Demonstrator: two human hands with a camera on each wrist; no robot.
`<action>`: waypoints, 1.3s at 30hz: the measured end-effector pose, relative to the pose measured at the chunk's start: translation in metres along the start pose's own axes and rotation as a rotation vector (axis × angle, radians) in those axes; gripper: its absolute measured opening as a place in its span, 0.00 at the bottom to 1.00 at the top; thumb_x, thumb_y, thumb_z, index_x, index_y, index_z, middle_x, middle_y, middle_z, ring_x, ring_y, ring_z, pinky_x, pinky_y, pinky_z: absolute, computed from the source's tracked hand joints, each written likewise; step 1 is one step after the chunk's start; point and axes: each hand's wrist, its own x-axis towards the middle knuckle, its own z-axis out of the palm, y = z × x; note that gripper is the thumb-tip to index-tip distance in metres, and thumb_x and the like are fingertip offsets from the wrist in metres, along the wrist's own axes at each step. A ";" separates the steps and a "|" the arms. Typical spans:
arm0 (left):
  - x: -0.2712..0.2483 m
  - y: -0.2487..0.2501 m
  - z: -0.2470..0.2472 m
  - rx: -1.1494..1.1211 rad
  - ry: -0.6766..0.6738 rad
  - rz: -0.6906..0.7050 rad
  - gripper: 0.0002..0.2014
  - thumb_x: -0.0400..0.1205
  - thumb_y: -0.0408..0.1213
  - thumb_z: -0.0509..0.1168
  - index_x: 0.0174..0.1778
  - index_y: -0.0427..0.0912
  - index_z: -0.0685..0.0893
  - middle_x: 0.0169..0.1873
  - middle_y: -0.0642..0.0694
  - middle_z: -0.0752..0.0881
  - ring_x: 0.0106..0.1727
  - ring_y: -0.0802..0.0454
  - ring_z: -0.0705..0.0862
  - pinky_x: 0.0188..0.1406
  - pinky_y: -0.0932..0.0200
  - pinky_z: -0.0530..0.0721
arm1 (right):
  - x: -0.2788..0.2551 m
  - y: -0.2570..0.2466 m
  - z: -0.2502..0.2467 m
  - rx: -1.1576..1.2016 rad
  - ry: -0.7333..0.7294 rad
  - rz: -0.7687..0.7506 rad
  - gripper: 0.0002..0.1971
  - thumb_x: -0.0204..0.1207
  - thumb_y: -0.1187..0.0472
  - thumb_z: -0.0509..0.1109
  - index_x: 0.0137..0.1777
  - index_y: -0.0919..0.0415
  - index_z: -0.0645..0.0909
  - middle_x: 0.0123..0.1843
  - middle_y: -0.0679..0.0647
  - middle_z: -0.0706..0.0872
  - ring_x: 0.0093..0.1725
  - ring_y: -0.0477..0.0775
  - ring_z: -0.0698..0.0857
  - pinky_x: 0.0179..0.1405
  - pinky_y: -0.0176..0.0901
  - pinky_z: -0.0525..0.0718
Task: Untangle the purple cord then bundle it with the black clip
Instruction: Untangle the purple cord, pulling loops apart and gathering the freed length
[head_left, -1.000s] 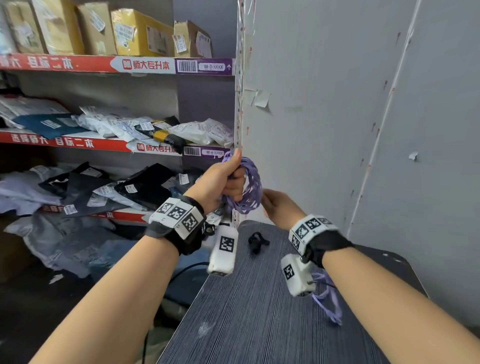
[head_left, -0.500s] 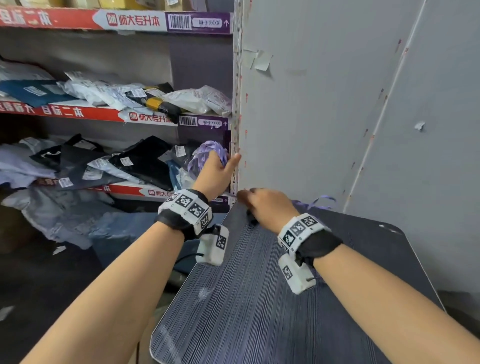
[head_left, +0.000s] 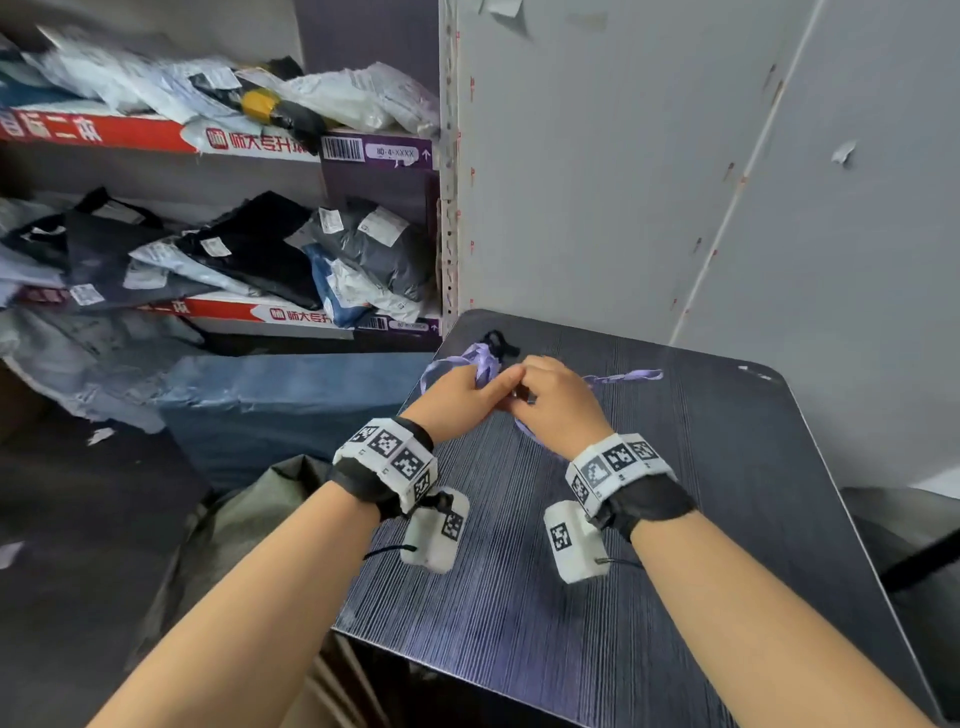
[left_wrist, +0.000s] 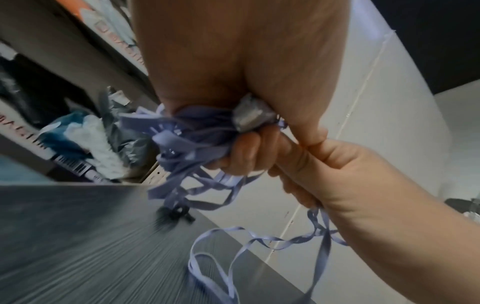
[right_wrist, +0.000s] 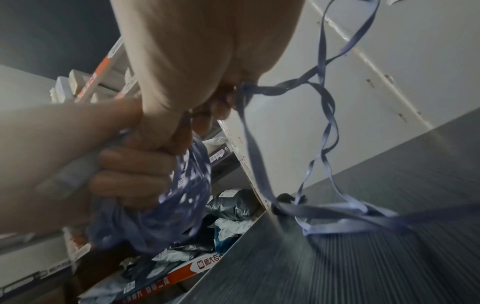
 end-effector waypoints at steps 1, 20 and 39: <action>-0.002 -0.007 0.003 -0.035 -0.027 -0.013 0.28 0.81 0.57 0.61 0.30 0.33 0.73 0.23 0.41 0.71 0.23 0.50 0.68 0.25 0.58 0.67 | -0.005 0.005 0.005 -0.017 -0.039 0.015 0.06 0.71 0.62 0.73 0.42 0.66 0.85 0.41 0.59 0.85 0.46 0.61 0.79 0.45 0.49 0.75; -0.002 -0.078 0.036 -0.469 0.287 -0.366 0.11 0.73 0.46 0.71 0.37 0.40 0.86 0.18 0.50 0.72 0.18 0.56 0.67 0.25 0.63 0.68 | -0.061 0.044 0.045 0.546 0.091 0.557 0.03 0.75 0.60 0.72 0.42 0.55 0.81 0.43 0.49 0.85 0.44 0.44 0.82 0.49 0.31 0.79; 0.000 -0.088 0.039 -0.358 0.381 -0.408 0.13 0.78 0.38 0.66 0.27 0.43 0.77 0.20 0.47 0.74 0.24 0.51 0.71 0.27 0.61 0.69 | -0.066 0.078 0.016 1.090 0.569 1.098 0.11 0.85 0.59 0.58 0.61 0.65 0.71 0.40 0.60 0.86 0.17 0.41 0.79 0.09 0.30 0.64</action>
